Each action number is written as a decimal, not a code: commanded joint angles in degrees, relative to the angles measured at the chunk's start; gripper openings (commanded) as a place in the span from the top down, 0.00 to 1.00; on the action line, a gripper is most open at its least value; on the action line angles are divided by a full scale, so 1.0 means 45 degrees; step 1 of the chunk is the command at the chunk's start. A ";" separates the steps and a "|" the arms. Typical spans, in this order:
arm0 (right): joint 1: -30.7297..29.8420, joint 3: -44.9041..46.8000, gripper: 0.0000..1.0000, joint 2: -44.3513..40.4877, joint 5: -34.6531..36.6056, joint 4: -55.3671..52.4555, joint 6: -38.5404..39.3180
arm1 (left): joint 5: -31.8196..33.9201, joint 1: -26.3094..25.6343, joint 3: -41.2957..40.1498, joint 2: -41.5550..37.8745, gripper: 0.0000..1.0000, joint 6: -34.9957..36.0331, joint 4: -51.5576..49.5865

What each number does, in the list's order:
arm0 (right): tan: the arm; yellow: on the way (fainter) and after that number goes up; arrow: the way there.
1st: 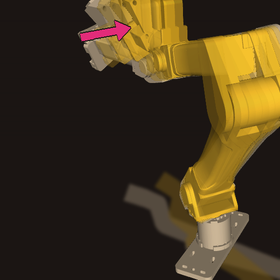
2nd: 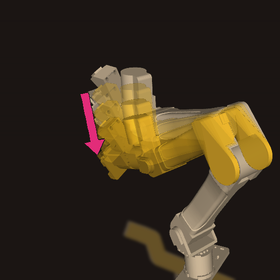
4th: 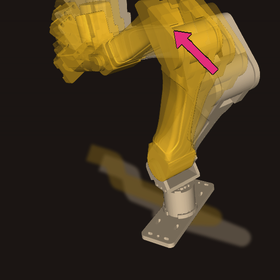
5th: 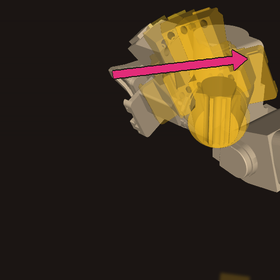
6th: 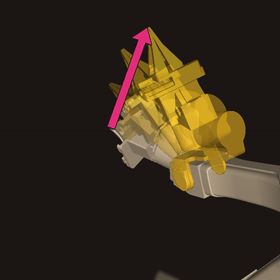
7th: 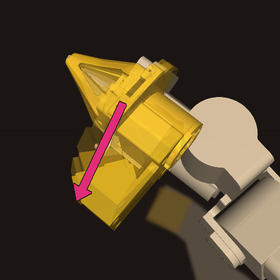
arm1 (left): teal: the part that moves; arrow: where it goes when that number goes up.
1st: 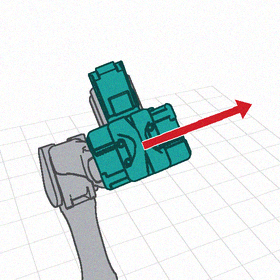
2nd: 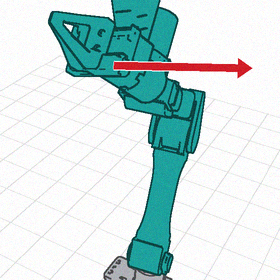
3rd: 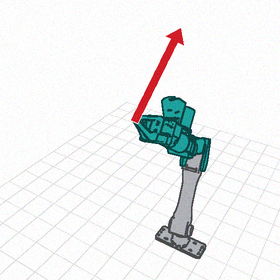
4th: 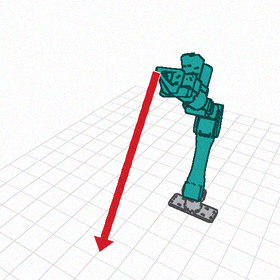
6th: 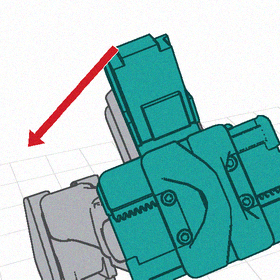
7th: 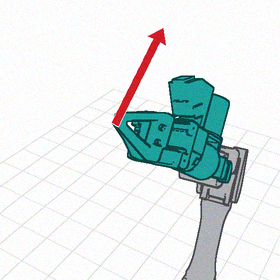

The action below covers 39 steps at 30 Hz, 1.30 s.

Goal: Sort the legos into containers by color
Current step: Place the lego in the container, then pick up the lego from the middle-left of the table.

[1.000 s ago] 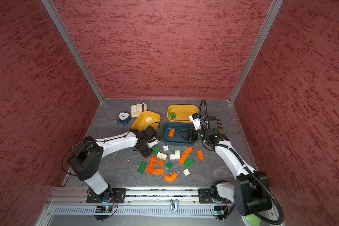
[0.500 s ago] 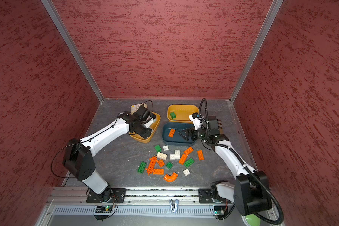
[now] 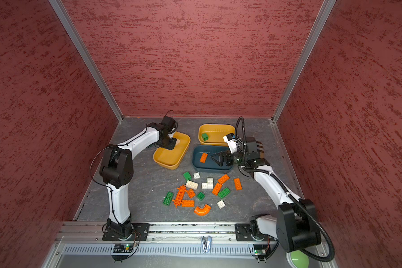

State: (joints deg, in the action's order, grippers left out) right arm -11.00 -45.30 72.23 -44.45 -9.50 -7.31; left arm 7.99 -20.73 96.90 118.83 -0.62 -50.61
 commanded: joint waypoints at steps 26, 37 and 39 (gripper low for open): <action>-0.0104 -0.0258 0.01 0.0315 -0.0219 0.0509 0.0141 | -0.0677 -0.2659 -0.4738 -0.4863 0.38 -0.3741 -0.1414; -0.0459 0.0140 0.01 0.0219 -0.0397 0.0568 0.0082 | -0.1368 -0.5451 -0.9002 -0.8331 0.37 -0.7742 -0.2191; -0.0522 0.0149 0.01 0.0253 -0.0362 0.0574 0.0099 | -0.1679 -0.5984 -0.9730 -0.9002 0.37 -0.8445 -0.2116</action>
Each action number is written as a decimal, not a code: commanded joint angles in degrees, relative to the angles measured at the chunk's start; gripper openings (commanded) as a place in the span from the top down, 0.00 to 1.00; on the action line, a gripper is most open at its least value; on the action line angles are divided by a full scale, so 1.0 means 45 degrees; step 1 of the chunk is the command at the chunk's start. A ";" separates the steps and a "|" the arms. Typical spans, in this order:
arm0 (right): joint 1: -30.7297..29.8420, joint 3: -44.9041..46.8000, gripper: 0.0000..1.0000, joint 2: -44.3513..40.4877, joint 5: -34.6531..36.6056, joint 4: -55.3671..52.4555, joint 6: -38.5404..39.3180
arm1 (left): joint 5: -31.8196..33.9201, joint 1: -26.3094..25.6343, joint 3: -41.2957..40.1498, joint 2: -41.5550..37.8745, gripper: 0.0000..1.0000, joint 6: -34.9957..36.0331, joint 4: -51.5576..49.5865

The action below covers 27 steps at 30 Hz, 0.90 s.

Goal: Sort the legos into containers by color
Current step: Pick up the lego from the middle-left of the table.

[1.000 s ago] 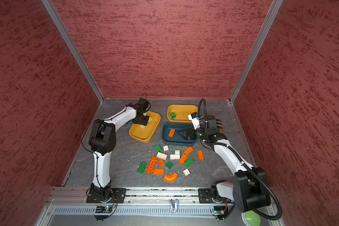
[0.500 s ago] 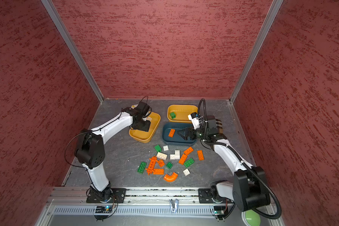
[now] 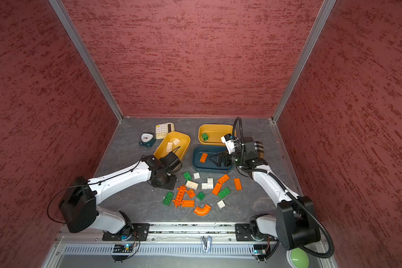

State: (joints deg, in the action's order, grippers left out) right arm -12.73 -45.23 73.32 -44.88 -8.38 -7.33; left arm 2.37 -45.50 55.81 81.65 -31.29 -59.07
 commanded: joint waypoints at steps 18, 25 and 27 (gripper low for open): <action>-0.0550 0.0071 0.01 -0.0162 0.0198 -0.0016 0.0112 | -0.0620 -0.1259 -0.3135 -0.0650 0.43 -0.2478 0.2117; -0.0570 0.0050 0.01 -0.0238 0.0341 -0.0197 0.0185 | -0.0528 -0.0274 -0.3055 -0.0285 0.46 -0.1680 0.2727; -0.0569 0.0029 0.01 -0.0214 0.0343 -0.0208 0.0184 | -0.0546 -0.0114 -0.3022 -0.0150 0.48 -0.1533 0.2879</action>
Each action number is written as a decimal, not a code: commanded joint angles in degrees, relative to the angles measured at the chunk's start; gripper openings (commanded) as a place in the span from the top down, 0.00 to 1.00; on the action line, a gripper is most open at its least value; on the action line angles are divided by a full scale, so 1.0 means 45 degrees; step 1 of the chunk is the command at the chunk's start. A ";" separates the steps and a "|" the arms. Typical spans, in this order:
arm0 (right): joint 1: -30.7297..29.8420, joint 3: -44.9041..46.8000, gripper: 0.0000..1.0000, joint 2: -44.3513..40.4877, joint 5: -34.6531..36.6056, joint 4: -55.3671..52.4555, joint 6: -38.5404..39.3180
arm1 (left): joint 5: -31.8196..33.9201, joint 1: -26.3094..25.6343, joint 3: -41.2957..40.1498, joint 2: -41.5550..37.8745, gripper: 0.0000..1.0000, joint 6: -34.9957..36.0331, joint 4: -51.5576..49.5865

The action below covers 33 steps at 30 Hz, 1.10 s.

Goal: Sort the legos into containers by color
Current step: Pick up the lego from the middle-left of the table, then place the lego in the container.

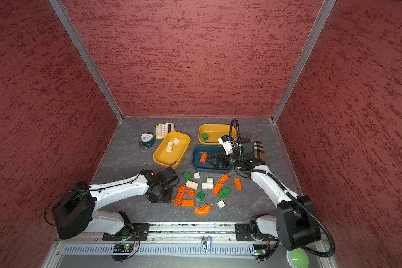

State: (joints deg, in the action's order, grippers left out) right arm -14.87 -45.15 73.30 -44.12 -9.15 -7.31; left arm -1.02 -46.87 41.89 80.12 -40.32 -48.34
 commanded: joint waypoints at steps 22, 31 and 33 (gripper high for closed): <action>-0.0096 -0.0007 0.01 -0.0436 -0.1126 0.1543 -0.0836 | -0.0037 0.2465 0.3636 0.0136 0.68 0.3322 -0.1209; 0.0055 -0.1109 0.01 0.0011 0.0605 0.0843 -0.0421 | -0.0792 0.3574 0.8151 0.2985 0.67 0.4929 -0.0041; 0.0102 -0.1333 0.01 0.0220 0.0870 0.0822 -0.0443 | -0.1257 0.3580 0.9339 0.4051 0.67 0.4896 0.0517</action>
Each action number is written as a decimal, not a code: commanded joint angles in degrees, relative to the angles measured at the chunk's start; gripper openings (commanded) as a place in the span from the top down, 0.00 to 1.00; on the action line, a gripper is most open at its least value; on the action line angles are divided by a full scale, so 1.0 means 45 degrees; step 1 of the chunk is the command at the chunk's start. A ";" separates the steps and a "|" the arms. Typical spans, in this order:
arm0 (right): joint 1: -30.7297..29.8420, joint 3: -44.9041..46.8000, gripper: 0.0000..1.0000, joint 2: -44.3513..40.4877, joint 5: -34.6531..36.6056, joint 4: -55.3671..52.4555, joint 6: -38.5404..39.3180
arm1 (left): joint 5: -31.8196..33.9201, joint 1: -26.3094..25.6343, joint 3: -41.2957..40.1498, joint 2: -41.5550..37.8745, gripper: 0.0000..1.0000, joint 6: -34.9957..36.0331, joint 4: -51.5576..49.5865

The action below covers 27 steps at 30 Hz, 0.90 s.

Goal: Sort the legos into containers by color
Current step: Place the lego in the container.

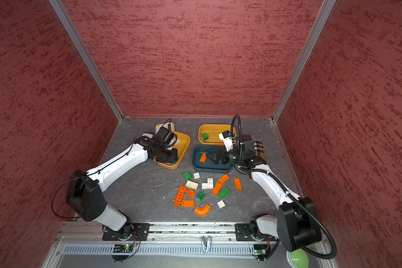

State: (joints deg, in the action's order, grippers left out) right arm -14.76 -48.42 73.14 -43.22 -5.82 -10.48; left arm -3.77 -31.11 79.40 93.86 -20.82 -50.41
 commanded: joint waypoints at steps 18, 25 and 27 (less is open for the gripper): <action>0.0713 -0.0901 0.01 0.0602 0.2545 -0.0300 0.0422 | -0.2430 -0.0163 0.9760 0.8790 0.68 -0.0804 0.3929; 0.0841 -0.0705 0.01 0.0494 0.2748 -0.0419 0.0629 | -0.2383 -0.0311 1.1327 1.0535 0.68 -0.0872 0.5207; 0.0854 -0.0684 0.01 0.0502 0.2799 -0.0463 0.0690 | -0.2391 -0.0337 1.1773 1.1005 0.68 -0.0833 0.5305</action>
State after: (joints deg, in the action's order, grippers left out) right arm -11.20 -51.16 75.88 -32.03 -7.20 -9.21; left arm -13.91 -32.16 129.75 141.16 -24.49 -29.78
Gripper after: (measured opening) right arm 0.990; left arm 0.354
